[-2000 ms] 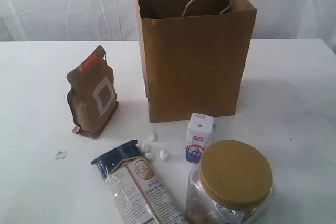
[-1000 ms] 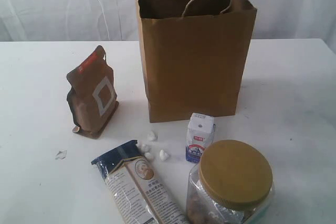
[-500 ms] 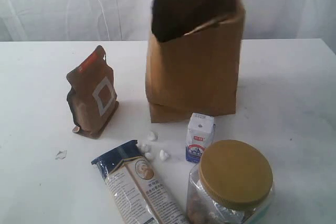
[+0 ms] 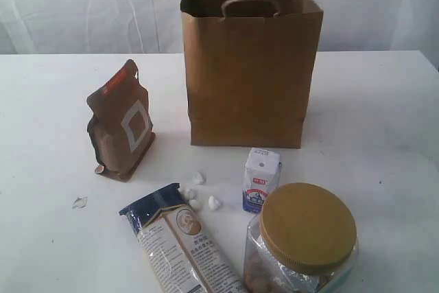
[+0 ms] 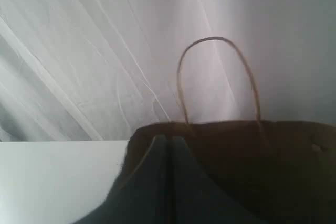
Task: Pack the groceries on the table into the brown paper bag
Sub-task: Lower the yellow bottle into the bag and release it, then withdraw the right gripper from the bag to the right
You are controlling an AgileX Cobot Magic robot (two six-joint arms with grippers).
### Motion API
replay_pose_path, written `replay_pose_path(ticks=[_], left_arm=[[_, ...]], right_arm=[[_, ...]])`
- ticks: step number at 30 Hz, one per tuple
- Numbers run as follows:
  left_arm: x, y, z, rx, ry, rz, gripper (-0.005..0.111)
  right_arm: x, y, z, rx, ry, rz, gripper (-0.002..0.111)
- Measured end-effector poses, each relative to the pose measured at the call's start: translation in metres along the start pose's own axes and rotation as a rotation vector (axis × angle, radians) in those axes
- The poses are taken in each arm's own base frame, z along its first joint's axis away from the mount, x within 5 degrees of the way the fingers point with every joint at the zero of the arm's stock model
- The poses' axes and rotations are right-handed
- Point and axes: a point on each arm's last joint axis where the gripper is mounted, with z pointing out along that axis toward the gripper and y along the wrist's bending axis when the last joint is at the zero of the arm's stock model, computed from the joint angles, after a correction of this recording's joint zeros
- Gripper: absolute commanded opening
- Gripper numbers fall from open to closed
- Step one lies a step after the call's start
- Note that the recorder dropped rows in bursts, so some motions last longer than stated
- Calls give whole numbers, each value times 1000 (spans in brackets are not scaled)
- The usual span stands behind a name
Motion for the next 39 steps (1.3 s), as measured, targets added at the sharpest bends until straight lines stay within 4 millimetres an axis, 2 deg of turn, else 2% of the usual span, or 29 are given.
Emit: replay_pose_path(ticks=[3, 8, 12, 16, 20, 24, 29, 32, 35, 37, 39], left_arm=[[0, 0, 0, 0, 0, 0, 0], [0, 0, 0, 0, 0, 0, 0], [0, 0, 0, 0, 0, 0, 0], [0, 0, 0, 0, 0, 0, 0], [0, 0, 0, 0, 0, 0, 0], [0, 0, 0, 0, 0, 0, 0], [0, 0, 0, 0, 0, 0, 0], [0, 0, 0, 0, 0, 0, 0], [0, 0, 0, 0, 0, 0, 0], [0, 0, 0, 0, 0, 0, 0], [0, 0, 0, 0, 0, 0, 0]], right_arm=[[5, 0, -2, 8, 65, -16, 0], [13, -4, -13, 61, 217, -168, 0], [9, -8, -31, 134, 293, -331, 0], [-1, -19, -55, 279, 361, -559, 0], [-5, -47, -74, 548, 527, -770, 0], [3, -102, -83, 785, 714, -771, 0], [45, -177, -93, 942, 881, -476, 0], [83, -203, -105, 938, 1006, -240, 0], [128, -200, -110, 805, 1119, -26, 0], [153, -187, -109, 644, 1140, 70, 0], [169, -172, -110, 491, 1126, 97, 0]])
